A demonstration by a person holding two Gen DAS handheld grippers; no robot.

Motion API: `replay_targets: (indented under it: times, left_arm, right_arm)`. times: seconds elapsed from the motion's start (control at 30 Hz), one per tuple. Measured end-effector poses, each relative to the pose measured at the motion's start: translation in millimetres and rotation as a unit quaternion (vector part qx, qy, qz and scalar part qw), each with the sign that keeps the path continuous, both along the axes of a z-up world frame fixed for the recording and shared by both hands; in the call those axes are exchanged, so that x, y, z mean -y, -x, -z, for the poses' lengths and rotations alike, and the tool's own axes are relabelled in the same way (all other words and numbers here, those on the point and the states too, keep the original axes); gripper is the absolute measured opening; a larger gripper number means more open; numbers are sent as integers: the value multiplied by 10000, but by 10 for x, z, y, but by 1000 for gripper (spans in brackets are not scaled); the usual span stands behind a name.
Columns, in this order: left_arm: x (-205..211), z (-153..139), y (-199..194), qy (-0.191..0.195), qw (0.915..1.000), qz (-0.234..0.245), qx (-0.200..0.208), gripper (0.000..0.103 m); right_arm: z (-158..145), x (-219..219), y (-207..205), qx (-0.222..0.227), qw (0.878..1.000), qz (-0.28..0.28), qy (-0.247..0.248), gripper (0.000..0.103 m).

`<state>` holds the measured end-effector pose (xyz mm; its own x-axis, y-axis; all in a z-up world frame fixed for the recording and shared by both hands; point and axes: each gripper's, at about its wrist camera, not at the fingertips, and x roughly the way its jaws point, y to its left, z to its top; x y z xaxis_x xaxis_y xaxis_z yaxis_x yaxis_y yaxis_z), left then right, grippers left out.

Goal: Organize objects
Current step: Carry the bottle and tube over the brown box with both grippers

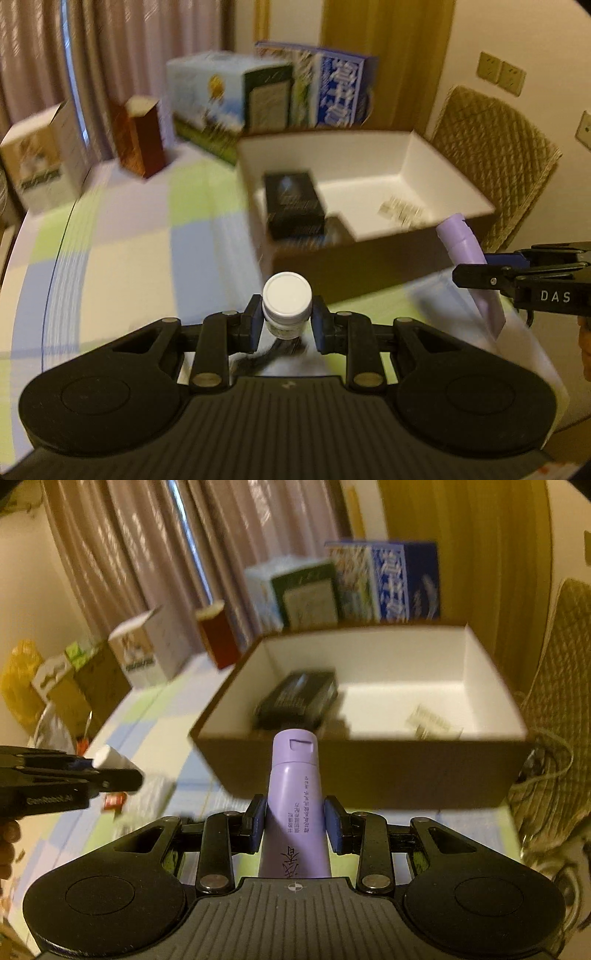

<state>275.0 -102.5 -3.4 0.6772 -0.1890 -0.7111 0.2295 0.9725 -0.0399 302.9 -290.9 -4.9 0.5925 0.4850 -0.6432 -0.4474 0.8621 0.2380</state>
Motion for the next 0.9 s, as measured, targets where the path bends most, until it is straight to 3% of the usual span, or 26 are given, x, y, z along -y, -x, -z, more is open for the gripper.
replay_targets:
  times: [0.23, 0.47, 0.7, 0.9]
  left_arm:
    - [387, -194, -474, 122, 9994, 253, 199, 23]
    - [695, -238, -960, 225, 9988, 427, 105, 23]
    - [899, -32, -1379, 246, 9982, 490, -252, 23]
    - [970, 265, -1603, 191, 9963, 446, -716, 23]
  right_arm:
    - [-285, 214, -377, 328, 9992, 143, -169, 31]
    - [-409, 272, -852, 479, 9983, 204, -246, 31]
    - [-258, 278, -1247, 385, 9991, 181, -46, 31]
    - [77, 246, -1523, 33, 9996, 43, 261, 31]
